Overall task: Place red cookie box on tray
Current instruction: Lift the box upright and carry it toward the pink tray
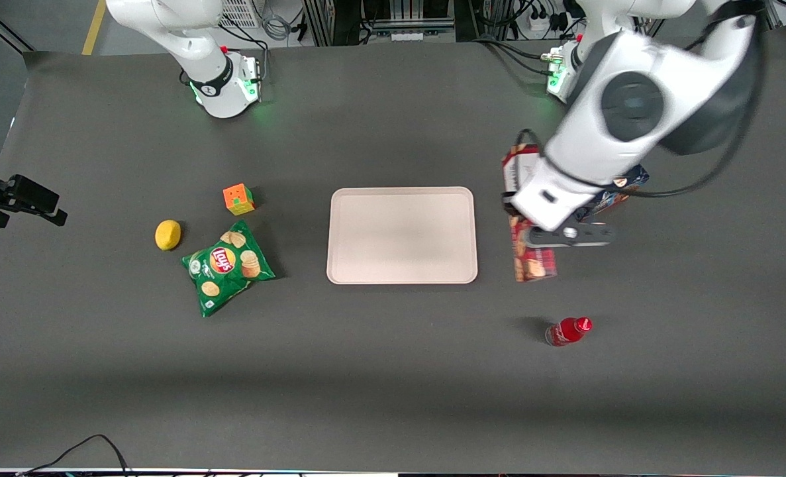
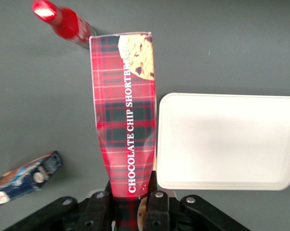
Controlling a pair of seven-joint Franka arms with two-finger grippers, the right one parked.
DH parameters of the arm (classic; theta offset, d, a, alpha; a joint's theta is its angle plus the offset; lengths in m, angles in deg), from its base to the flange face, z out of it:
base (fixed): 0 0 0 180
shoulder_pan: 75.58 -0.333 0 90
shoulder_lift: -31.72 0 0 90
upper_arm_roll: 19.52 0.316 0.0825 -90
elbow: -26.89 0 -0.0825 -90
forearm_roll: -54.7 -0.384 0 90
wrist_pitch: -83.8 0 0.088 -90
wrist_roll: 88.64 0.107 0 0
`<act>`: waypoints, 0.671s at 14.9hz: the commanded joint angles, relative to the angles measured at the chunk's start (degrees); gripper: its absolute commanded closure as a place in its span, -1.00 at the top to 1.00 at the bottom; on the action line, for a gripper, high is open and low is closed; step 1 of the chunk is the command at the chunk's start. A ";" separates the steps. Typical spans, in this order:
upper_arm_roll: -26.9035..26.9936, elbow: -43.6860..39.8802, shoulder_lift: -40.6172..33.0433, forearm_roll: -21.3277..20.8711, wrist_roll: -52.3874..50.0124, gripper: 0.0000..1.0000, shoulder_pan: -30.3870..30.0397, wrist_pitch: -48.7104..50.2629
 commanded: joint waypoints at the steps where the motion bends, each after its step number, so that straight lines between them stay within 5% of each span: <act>1: -4.90 10.76 -1.57 -3.38 -7.03 -0.75 0.26 -9.75; 10: -6.14 26.51 3.95 -3.38 -10.64 -0.80 4.74 -37.36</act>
